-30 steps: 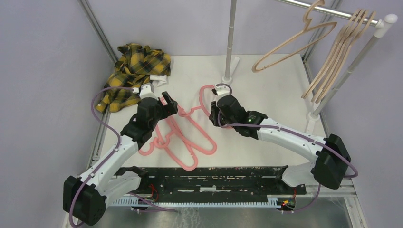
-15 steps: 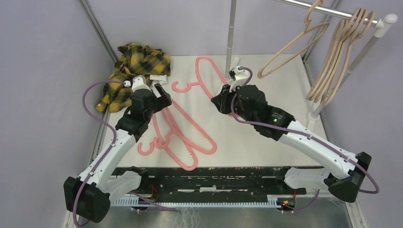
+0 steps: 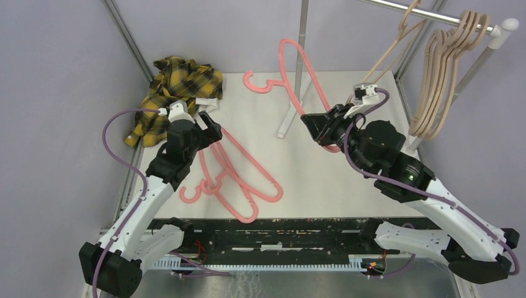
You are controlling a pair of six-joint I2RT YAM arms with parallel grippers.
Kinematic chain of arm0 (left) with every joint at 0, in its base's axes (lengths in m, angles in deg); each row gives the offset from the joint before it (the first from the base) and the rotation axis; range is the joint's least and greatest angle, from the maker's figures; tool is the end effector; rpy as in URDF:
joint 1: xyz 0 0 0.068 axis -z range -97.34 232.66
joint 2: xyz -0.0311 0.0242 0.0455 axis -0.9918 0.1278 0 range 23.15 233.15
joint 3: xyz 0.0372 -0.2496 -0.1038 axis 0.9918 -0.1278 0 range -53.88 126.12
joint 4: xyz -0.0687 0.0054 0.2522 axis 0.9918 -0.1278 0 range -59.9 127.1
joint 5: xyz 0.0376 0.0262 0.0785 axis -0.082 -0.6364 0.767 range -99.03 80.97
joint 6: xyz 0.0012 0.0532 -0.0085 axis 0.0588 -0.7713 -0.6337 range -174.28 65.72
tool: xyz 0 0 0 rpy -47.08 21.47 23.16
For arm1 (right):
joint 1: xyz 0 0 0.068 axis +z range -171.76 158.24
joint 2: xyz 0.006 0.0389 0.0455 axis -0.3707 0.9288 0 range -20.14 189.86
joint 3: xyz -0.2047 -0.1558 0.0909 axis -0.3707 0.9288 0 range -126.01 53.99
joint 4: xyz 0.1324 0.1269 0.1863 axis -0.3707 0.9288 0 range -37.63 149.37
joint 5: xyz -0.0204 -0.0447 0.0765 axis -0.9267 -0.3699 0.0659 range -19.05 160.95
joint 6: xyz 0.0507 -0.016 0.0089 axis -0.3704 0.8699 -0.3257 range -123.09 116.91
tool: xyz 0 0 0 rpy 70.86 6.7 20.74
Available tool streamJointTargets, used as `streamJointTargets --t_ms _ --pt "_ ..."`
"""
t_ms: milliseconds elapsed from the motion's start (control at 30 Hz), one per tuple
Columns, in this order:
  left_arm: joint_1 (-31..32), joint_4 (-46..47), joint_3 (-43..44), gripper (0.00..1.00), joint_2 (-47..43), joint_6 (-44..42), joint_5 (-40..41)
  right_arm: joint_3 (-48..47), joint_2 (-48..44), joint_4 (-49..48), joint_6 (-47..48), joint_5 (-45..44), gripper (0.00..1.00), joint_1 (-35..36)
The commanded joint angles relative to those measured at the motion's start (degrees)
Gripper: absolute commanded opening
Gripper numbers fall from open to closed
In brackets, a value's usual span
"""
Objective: Organize the hangers
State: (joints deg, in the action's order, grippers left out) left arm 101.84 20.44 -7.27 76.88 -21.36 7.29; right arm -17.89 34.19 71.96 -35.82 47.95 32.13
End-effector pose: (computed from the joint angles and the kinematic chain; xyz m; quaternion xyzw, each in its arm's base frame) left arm 0.2047 -0.0606 0.3119 -0.1761 0.8140 -0.1306 0.5379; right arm 0.1222 0.1438 0.4553 0.0067 0.7186 0.3623 0.5936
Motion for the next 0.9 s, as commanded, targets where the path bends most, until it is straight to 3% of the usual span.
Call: streamJointTargets --t_ms 0,167,333,533,867 --pt "-0.3 0.6 -0.6 0.99 -1.6 -0.1 -0.9 -5.9 -3.6 2.3 0.4 -2.7 0.01 0.2" --pt "-0.3 0.2 -1.0 0.99 -1.1 0.2 -0.8 -8.4 -7.2 7.1 -0.8 -3.1 0.01 0.3" --pt "-0.3 0.9 -1.5 0.99 -0.6 0.6 -1.7 -3.9 -12.1 6.4 -2.5 -8.2 0.01 0.3" --pt "-0.3 0.9 -1.0 0.99 -0.6 0.1 -2.8 1.5 -13.7 -3.0 -3.2 -14.4 0.01 0.2" --pt "-0.3 0.1 -0.2 0.99 -2.0 -1.3 -4.6 -1.0 -3.8 -17.1 -2.4 -17.7 0.01 0.2"
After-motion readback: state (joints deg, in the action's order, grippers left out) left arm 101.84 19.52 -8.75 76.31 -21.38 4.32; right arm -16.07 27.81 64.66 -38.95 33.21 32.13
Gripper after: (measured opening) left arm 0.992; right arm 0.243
